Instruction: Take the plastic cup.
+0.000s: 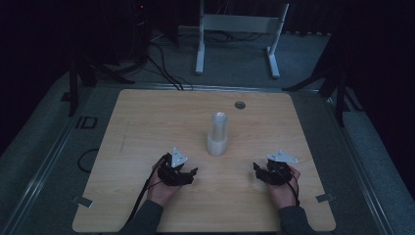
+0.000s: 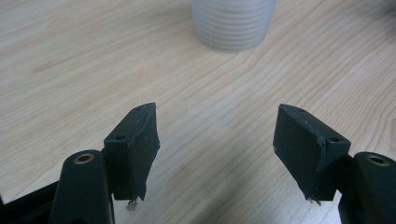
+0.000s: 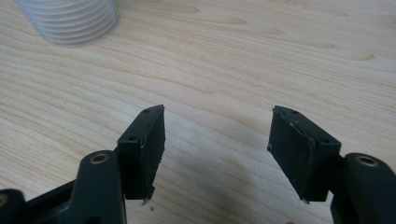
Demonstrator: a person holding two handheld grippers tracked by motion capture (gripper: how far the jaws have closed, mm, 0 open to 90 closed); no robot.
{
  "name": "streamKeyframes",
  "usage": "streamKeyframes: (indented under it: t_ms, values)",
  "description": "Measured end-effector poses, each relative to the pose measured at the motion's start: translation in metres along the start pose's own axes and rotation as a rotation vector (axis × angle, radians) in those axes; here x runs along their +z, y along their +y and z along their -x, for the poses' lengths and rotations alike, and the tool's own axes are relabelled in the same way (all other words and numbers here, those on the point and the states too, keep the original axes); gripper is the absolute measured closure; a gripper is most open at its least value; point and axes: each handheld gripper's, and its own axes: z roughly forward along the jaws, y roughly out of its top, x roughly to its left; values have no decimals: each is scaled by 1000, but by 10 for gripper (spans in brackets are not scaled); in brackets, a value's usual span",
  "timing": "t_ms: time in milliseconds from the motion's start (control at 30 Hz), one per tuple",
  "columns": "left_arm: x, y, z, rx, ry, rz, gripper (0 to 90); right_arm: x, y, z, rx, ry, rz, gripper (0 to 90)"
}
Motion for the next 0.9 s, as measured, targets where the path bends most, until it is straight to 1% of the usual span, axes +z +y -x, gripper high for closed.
streamKeyframes:
  t_ms: [33, 100, 233, 333, 400, 467, 533, 600, 700, 800, 900]
  values:
    - [0, 1, 0, 4, 0, -1, 308, 0, 0, 0, 1, 1, 0, 363]
    - [2, 3, 3, 46, 24, -19, 309, -1, 1, 0, 5, 10, 5, 363]
    - [2, 5, 6, 59, 13, -22, 319, -5, 6, -1, -2, 14, 17, 363]
    - [3, 8, 5, 54, 13, -22, 322, -10, 11, -1, 1, 33, 31, 364]
    - [5, 10, 4, 43, 20, -18, 327, -12, 15, -2, -6, 44, 33, 364]
    - [6, 11, 3, 27, 14, -11, 335, -13, 19, -4, -18, 54, 35, 364]
    - [8, 13, 3, 16, 6, 1, 335, -15, 23, -5, -11, 80, 46, 376]
    - [10, 16, 4, 16, -8, -1, 335, -17, 29, -6, -14, 91, 56, 376]
    - [11, 20, 6, 19, -18, -1, 335, -18, 37, -10, -35, 101, 67, 377]
    - [12, 26, 7, 18, -14, 5, 330, -20, 46, -15, -58, 111, 78, 387]
    - [15, 32, 6, 1, -27, 19, 325, -22, 53, -19, -77, 120, 87, 388]
